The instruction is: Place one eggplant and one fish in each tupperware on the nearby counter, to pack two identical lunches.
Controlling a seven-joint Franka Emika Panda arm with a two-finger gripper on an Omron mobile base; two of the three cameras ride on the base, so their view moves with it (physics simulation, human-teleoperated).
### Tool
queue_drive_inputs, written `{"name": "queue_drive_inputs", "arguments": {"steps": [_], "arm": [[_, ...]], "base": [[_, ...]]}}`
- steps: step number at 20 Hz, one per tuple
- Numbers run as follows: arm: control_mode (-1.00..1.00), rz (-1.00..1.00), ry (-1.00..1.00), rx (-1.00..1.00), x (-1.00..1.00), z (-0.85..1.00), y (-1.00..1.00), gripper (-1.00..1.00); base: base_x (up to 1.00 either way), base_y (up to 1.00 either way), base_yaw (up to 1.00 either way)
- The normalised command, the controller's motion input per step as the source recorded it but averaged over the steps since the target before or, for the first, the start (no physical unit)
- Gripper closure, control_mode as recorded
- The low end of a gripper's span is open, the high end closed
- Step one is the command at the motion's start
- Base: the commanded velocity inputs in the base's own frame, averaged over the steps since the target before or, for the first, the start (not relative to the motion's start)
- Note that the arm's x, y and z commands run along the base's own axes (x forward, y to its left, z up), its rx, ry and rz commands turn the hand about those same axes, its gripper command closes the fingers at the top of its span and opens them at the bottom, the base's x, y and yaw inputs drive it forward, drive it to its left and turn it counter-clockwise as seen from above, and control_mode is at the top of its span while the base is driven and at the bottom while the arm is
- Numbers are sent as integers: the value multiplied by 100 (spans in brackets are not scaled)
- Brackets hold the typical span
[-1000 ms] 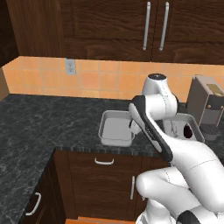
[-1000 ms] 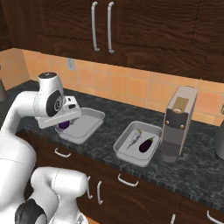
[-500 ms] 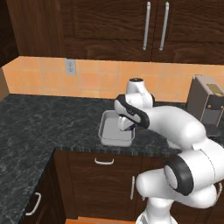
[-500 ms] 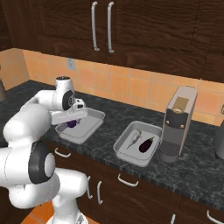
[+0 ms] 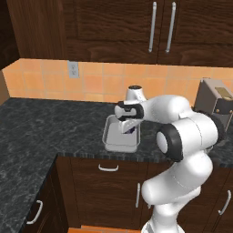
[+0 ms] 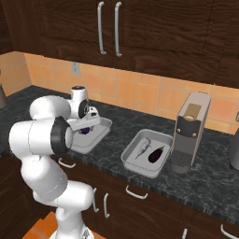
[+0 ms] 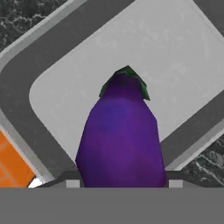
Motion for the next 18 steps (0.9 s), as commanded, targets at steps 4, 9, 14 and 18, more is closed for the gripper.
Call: {"name": "queue_drive_inputs", "arguments": {"steps": [4, 9, 14, 18], "arm": [[-100, 0, 4, 0, 33, -24, 1, 100], [-100, 0, 6, 0, 0, -63, 0, 100], [-100, 0, -1, 0, 0, -40, 0, 100], [-100, 0, 0, 0, 0, 0, 1, -100]], "base": [[0, 0, 0], [0, 0, 0], [0, 0, 0], [0, 0, 0]]}}
